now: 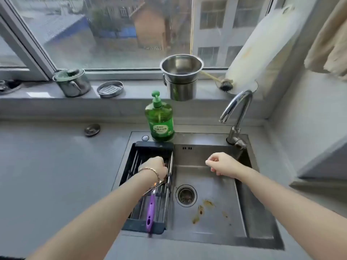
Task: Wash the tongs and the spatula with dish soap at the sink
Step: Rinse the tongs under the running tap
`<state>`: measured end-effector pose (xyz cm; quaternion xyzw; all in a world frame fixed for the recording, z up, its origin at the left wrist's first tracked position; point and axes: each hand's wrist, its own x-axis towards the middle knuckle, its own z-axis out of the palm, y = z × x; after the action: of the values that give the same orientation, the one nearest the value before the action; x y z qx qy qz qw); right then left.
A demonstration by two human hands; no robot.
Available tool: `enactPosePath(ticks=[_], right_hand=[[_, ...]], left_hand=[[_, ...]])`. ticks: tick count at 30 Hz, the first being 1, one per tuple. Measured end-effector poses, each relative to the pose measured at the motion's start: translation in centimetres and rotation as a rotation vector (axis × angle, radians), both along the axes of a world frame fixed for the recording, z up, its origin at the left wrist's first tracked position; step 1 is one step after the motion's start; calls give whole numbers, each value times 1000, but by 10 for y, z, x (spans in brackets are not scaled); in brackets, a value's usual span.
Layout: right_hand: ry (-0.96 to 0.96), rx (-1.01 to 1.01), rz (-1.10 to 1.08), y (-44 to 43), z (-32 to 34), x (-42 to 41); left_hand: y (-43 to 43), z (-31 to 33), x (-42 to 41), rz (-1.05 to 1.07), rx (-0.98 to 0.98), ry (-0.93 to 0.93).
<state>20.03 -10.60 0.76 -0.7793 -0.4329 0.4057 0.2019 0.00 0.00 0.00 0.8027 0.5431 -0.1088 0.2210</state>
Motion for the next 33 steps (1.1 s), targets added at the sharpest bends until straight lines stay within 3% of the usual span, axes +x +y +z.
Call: enactPosePath(ticks=[5, 8, 16, 19, 23, 27, 33], right_hand=[[52, -153, -94, -9, -59, -21], [73, -162, -164, -15, -71, -34], [99, -186, -270, -39, -87, -54], [116, -179, -274, -52, -90, -55], [93, -191, -257, -65, -93, -41], [49, -206, -286, -74, -91, -6], [-13, -149, -511, -55, -77, 67]], left_hand=[[-15, -63, -62, 61, -71, 98], [-8, -88, -75, -57, 30, 151], [18, -107, -83, -203, 59, 188], [26, -86, -83, -173, 199, 105], [23, -49, -74, -102, 330, -163], [-1, -23, -39, -64, 162, -266], [-37, -28, 22, -137, -2, -241]])
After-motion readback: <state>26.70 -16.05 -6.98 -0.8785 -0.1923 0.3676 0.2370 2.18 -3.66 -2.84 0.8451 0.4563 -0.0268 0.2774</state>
